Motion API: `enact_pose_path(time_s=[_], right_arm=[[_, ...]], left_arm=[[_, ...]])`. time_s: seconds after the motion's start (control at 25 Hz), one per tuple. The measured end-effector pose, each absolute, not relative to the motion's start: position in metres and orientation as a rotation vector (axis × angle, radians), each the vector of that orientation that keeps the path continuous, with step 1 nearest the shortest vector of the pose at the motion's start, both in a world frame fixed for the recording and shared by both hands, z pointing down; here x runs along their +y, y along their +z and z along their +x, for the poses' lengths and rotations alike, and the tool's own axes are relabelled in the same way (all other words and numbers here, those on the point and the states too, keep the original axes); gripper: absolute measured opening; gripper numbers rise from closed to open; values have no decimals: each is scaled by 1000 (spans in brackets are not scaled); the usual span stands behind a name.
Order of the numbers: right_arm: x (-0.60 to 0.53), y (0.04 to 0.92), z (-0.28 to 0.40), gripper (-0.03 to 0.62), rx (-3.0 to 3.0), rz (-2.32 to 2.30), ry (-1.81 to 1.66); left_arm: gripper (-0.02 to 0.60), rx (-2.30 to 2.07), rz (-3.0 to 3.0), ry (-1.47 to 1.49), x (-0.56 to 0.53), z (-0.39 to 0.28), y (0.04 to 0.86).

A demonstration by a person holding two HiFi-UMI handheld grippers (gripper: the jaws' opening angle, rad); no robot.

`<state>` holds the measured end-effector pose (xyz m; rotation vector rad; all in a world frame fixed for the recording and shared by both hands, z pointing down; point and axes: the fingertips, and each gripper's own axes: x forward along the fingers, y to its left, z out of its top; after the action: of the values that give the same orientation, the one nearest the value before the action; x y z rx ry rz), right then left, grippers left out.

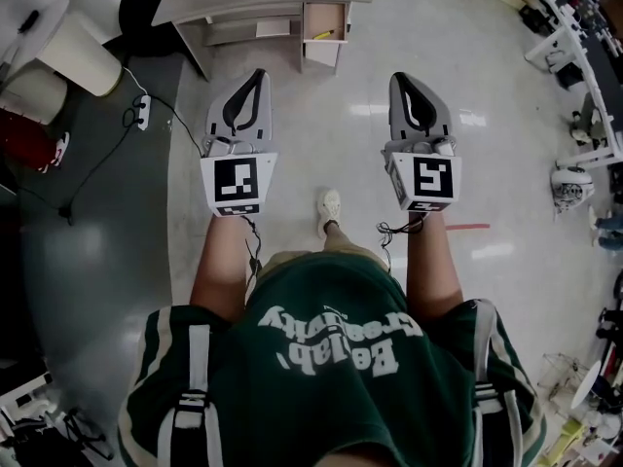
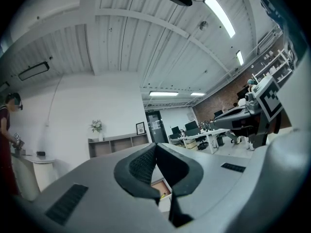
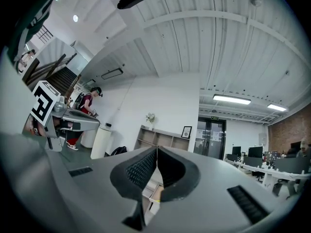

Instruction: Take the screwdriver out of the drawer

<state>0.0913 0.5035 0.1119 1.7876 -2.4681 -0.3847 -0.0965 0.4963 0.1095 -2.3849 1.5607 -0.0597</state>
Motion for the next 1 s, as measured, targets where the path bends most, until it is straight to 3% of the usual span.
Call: enact_pose_path(time_s=[0.56,1.0], right_arm=[[249,118,150,32,-2534,1681,-380],[143,122,155,32,-2549,1729,-365]], left_arm=[[17,1607,-2348,-64,246,-23,108],[17,1581,-2377,-118,140,-19,120]])
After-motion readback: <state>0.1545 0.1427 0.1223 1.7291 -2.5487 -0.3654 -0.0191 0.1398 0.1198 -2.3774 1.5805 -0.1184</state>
